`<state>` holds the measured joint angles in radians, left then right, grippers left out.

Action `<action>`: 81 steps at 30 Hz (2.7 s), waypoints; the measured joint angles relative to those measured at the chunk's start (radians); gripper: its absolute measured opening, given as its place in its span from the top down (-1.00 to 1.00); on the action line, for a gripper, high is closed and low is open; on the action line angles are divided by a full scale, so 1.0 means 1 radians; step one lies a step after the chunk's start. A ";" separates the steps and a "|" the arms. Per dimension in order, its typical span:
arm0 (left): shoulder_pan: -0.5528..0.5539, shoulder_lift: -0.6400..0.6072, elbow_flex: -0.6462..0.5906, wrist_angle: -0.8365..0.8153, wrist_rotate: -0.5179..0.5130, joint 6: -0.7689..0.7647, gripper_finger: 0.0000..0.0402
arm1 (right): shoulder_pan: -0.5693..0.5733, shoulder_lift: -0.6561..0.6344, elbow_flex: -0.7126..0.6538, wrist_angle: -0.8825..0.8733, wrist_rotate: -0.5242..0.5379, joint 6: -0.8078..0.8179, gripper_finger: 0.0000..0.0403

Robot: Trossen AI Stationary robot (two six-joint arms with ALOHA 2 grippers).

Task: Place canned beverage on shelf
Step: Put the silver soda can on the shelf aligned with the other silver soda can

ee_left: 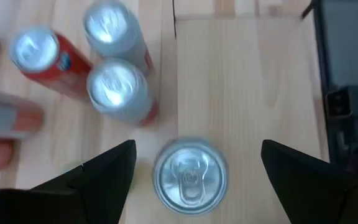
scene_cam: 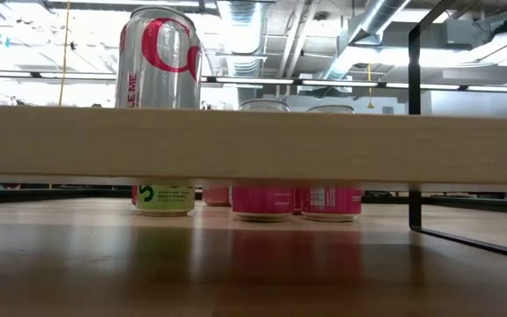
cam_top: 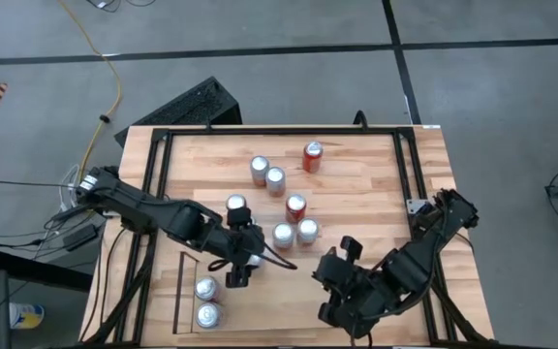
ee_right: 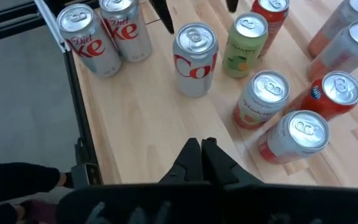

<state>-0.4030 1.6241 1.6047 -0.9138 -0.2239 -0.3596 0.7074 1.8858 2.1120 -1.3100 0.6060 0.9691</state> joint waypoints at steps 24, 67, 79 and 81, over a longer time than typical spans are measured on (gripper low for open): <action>0.000 0.000 -0.184 0.101 0.029 -0.068 -0.65 | -0.001 0.001 0.000 0.000 0.000 -0.006 1.00; 0.016 -0.064 -0.187 -0.047 0.149 0.120 -0.16 | -0.001 0.002 -0.001 0.017 -0.002 0.000 1.00; -0.071 -0.113 -0.187 -0.160 0.038 0.075 -0.21 | 0.000 0.002 -0.001 0.016 -0.002 0.001 1.00; -0.098 -0.115 -0.187 -0.168 0.010 0.064 -0.22 | 0.000 0.002 -0.001 0.016 -0.002 0.002 1.00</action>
<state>-0.5007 1.5087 1.4181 -1.0819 -0.2139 -0.2952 0.7071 1.8874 2.1113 -1.2942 0.6041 0.9707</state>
